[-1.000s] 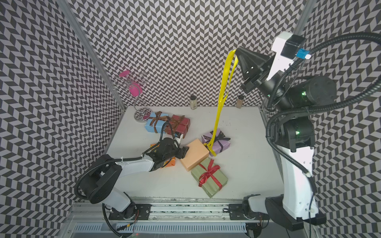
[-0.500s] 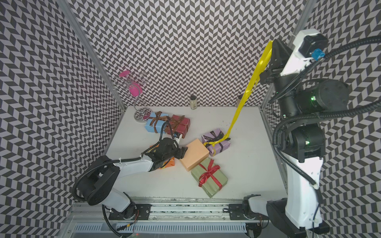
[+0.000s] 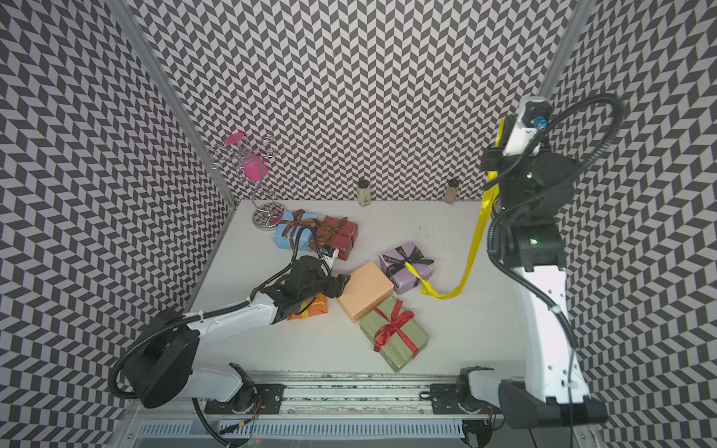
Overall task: Untie the ribbon bows on the gift boxes
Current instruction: Place the ribbon at the center of the board.
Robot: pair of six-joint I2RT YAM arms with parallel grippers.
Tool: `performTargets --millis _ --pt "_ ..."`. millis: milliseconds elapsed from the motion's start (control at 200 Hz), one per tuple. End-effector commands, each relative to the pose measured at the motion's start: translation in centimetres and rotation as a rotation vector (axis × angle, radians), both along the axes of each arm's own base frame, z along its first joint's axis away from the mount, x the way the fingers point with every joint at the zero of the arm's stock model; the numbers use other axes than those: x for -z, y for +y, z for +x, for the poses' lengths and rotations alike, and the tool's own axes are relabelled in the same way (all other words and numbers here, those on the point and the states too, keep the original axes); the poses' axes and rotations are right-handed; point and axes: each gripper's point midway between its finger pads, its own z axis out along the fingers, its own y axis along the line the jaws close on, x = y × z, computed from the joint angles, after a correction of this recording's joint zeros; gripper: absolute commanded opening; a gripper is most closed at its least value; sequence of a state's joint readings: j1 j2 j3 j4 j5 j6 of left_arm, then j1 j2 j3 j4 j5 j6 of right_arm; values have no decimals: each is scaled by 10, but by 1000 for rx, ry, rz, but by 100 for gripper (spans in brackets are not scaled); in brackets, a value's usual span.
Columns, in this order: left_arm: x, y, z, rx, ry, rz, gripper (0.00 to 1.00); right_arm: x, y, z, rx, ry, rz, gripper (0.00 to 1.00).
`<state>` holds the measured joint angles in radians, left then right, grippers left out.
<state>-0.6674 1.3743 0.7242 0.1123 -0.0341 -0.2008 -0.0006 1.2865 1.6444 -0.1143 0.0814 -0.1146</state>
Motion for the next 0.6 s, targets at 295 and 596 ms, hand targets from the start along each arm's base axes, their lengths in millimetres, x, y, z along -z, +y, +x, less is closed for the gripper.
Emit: performTargets --millis 295,596 --pt "-55 -4 -8 39 -79 -76 75 201 -42 84 -44 300 357 0" --pt "-45 -18 -13 105 -48 -57 75 327 -64 131 -6 626 476 2"
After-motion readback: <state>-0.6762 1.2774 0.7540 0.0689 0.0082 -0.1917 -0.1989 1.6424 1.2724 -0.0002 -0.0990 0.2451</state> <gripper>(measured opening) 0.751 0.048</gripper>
